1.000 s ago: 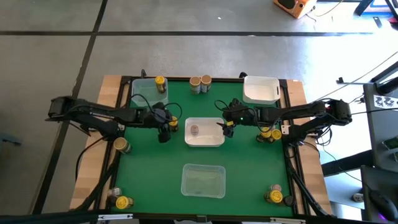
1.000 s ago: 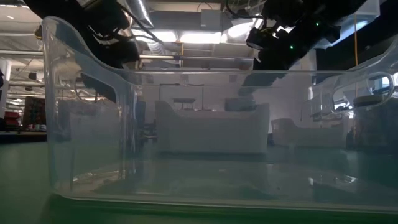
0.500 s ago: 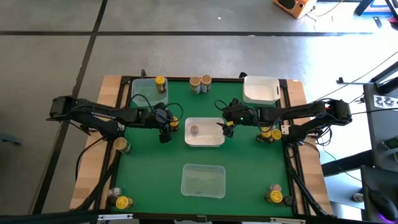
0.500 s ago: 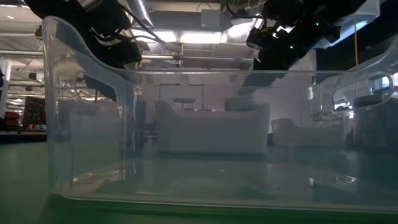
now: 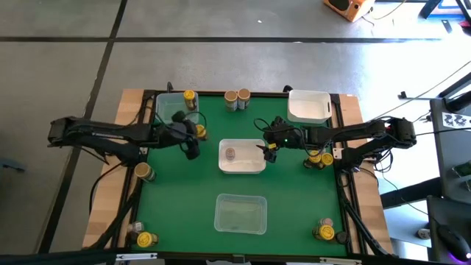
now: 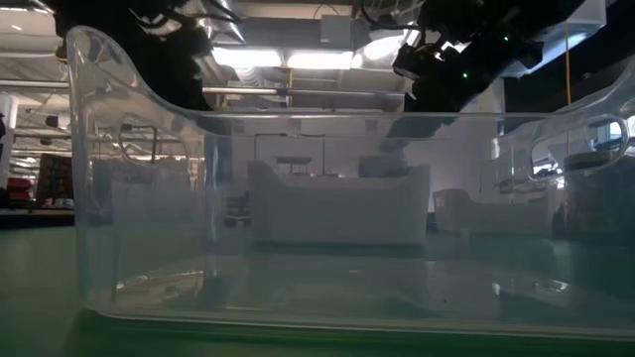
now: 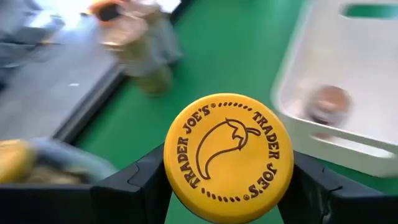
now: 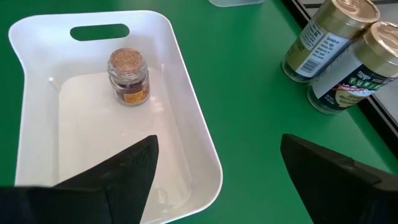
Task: Sort spices by type
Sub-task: Put the top yellow seasoning bottle into the top transparent bin
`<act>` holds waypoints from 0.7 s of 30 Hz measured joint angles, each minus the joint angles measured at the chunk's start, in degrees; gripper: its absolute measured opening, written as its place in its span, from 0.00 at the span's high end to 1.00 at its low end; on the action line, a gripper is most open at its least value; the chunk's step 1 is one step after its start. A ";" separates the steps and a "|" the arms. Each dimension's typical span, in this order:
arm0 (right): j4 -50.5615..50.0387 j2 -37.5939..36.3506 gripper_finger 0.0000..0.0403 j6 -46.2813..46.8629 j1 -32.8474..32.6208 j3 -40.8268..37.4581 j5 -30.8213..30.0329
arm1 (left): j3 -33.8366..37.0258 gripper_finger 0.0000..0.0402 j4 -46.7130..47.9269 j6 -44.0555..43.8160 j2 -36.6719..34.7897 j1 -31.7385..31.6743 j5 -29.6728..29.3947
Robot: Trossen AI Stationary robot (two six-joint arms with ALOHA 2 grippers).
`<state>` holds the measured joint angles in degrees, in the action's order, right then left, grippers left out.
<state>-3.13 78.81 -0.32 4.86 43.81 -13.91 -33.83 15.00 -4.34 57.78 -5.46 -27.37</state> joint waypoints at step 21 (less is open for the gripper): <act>0.04 0.04 0.16 0.00 0.00 0.00 0.02 | -0.19 0.43 0.96 -3.07 -4.35 -14.80 -14.14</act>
<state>-3.09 78.85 -0.32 4.86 43.81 -13.89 -34.02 15.96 -7.41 53.43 -20.26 -41.52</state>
